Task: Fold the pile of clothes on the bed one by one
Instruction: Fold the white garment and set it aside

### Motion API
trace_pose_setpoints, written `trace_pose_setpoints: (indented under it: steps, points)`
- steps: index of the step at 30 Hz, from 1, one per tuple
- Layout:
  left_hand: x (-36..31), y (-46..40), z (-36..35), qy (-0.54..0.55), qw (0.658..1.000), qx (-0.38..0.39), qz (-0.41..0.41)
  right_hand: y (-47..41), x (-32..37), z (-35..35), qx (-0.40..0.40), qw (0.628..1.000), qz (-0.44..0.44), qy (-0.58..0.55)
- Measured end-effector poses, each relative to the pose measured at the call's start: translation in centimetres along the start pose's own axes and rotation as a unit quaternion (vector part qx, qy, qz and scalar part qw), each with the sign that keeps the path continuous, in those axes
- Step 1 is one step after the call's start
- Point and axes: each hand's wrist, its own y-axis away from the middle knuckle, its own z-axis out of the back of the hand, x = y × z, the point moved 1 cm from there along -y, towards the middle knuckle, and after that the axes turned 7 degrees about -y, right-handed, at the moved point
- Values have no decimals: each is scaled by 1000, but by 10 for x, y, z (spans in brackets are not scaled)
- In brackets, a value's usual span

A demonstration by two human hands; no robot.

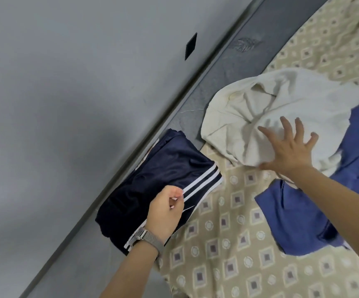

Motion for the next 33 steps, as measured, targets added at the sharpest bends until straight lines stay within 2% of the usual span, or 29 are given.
trace_pose_setpoints:
  steps: [3, 4, 5, 6, 7, 8, 10, 11, 12, 14, 17, 22, 27, 28, 30, 33]
  points:
    - [-10, 0, -22, 2, 999, 46, -3, -14, -24, -9, 46, 994, -96, 15]
    - [-13, 1, -28, 7, 999, 53, -2, -15, -29, -11, 37, 989, -130, -54]
    - [-16, 2, -33, 11, 998, 56, 2, -12, -33, -10, 20, 971, -157, -180]
    - [-18, 5, -38, 15, 998, 62, 7, -7, -35, -7, -2, 925, -182, -333]
    - [-21, 8, -43, 23, 997, 70, 17, 2, -37, 0, -28, 855, -208, -474]
    - [-24, 13, -47, 33, 996, 77, 28, 13, -39, 6, -49, 767, -245, -591]
    - [-36, 21, -57, 62, 993, 92, 49, 37, -49, 22, -44, 593, -303, -745]
    - [-42, 26, -61, 76, 990, 100, 60, 49, -52, 26, -35, 528, -312, -789]
    - [-52, 32, -66, 85, 989, 110, 60, 62, -59, 32, -29, 482, -308, -820]
    - [-78, 45, -77, 82, 989, 119, 42, 90, -78, 54, -30, 431, -284, -856]
    - [-128, 63, -87, 59, 989, 136, -4, 124, -111, 106, -45, 413, -259, -872]
    - [-219, 95, -93, -2, 989, 130, -69, 180, -143, 203, -22, 429, -220, -876]
    - [-301, 145, -102, -157, 967, 150, -132, 251, -151, 290, -29, 426, -164, -889]
    - [-312, 150, -103, -149, 963, 147, -168, 264, -155, 306, -43, 426, -144, -892]
    - [-341, 161, -95, -33, 965, 145, -216, 287, -168, 335, -77, 414, -103, -901]
    - [-393, 168, -61, 131, 969, 144, -155, 317, -194, 365, -141, 371, -57, -916]
